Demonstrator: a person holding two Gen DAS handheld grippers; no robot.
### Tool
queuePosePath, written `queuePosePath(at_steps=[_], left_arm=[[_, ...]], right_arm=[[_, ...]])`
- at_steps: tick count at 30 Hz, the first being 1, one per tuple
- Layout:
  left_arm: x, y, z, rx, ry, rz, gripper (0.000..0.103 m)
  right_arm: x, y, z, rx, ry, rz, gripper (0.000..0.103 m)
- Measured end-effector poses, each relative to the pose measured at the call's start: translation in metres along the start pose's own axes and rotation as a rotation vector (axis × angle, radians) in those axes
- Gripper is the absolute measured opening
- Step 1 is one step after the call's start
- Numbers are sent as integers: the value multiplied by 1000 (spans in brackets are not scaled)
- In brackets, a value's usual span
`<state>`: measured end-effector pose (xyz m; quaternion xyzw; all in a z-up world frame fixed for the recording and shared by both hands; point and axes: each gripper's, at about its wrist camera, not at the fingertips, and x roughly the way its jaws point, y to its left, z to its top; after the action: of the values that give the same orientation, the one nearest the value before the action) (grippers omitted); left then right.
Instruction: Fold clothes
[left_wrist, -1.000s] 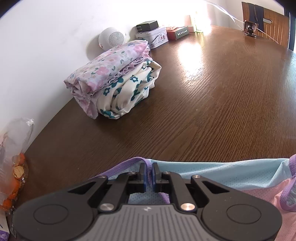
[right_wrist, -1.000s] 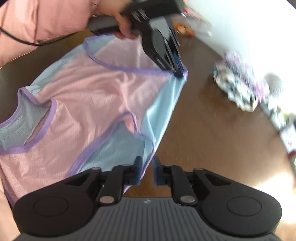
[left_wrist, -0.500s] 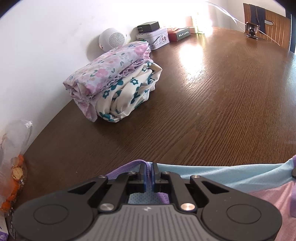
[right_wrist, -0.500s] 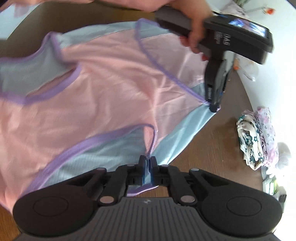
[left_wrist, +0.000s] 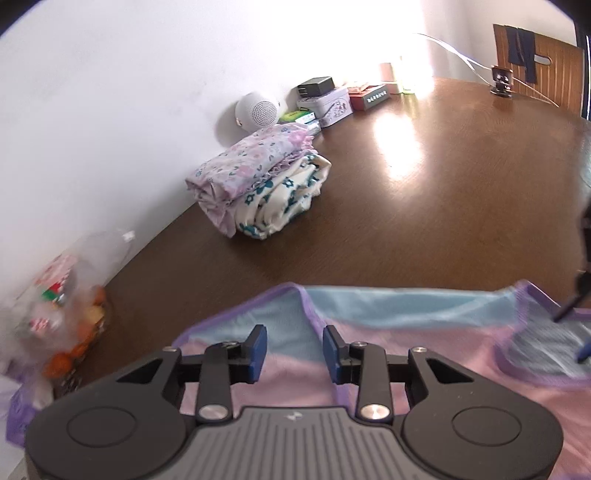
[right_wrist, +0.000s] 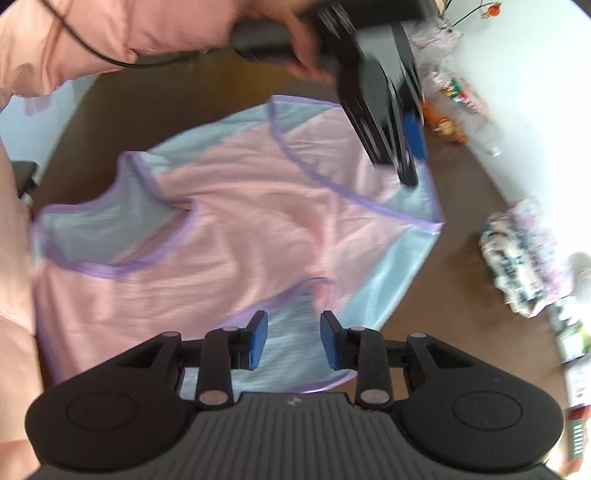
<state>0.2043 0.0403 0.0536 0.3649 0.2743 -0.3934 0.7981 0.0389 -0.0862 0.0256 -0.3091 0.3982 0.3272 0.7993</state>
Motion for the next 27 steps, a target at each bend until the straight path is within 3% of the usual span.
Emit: queuePosePath(at_steps=[2, 7, 12, 14, 15, 21, 27], left_arm=[[-26, -22, -14, 2, 15, 1, 31], [-65, -70, -52, -76, 97, -44, 31], [-79, -98, -75, -122, 92, -146, 30], [-78, -106, -78, -121, 98, -145, 30], [-76, -108, -80, -124, 105, -142, 30], [-62, -107, -91, -154, 120, -163, 23], [-59, -106, -91, -154, 110, -158, 22]], right_arm=[[4, 7, 1, -8, -4, 14, 29], [15, -6, 10, 1, -18, -68, 29], [38, -30, 23, 40, 11, -22, 29], [45, -38, 27, 76, 29, 17, 16], [46, -40, 28, 90, 35, 44, 0], [34, -19, 21, 12, 55, 107, 0], [25, -33, 25, 1, -11, -11, 12]])
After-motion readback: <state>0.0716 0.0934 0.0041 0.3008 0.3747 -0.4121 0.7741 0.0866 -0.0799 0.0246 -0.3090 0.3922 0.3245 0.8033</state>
